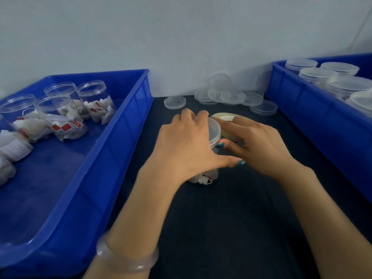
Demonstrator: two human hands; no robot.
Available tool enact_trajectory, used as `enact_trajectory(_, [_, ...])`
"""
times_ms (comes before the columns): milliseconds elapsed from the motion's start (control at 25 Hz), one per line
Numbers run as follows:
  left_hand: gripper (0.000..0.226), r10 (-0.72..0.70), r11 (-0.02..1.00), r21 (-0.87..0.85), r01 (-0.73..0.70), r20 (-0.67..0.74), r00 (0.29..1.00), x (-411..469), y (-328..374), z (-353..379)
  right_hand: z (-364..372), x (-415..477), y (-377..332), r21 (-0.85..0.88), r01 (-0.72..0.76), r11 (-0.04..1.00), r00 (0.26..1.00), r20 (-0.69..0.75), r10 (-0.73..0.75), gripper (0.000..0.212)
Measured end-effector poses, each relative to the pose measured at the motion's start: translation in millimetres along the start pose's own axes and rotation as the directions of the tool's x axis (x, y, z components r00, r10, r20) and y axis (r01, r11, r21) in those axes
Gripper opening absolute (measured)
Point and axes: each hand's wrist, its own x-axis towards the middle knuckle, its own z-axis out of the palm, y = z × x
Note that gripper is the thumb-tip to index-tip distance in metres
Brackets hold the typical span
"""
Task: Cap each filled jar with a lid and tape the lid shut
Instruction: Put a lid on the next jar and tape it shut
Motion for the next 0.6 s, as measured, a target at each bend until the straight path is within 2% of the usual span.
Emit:
enact_trajectory(120, [0.108,-0.033,0.998,-0.050,0.031,-0.037,0.999,4.7,6.1,1.0,-2.2,-2.6,-0.8,0.036,-0.004,0.999,1.000,-0.003,0.004,0.056])
enact_trajectory(200, [0.101,-0.001,0.987,-0.158,-0.003,-0.026,1.000,6.2,-3.3,2.4,-3.0,-3.2,-3.5,0.067,0.002,0.998,1.000,-0.014,-0.001,0.062])
enact_trajectory(360, [0.091,0.088,0.944,-0.320,-0.078,0.016,0.996,4.0,-25.4,0.4,-0.4,-1.4,-9.9,0.101,0.046,0.994,0.998,0.025,-0.049,0.061])
enact_trajectory(600, [0.081,0.126,0.930,-0.347,-0.124,-0.019,0.992,4.2,-33.2,5.6,6.6,-0.9,-12.5,-0.010,0.077,0.997,0.993,-0.089,-0.078,0.054])
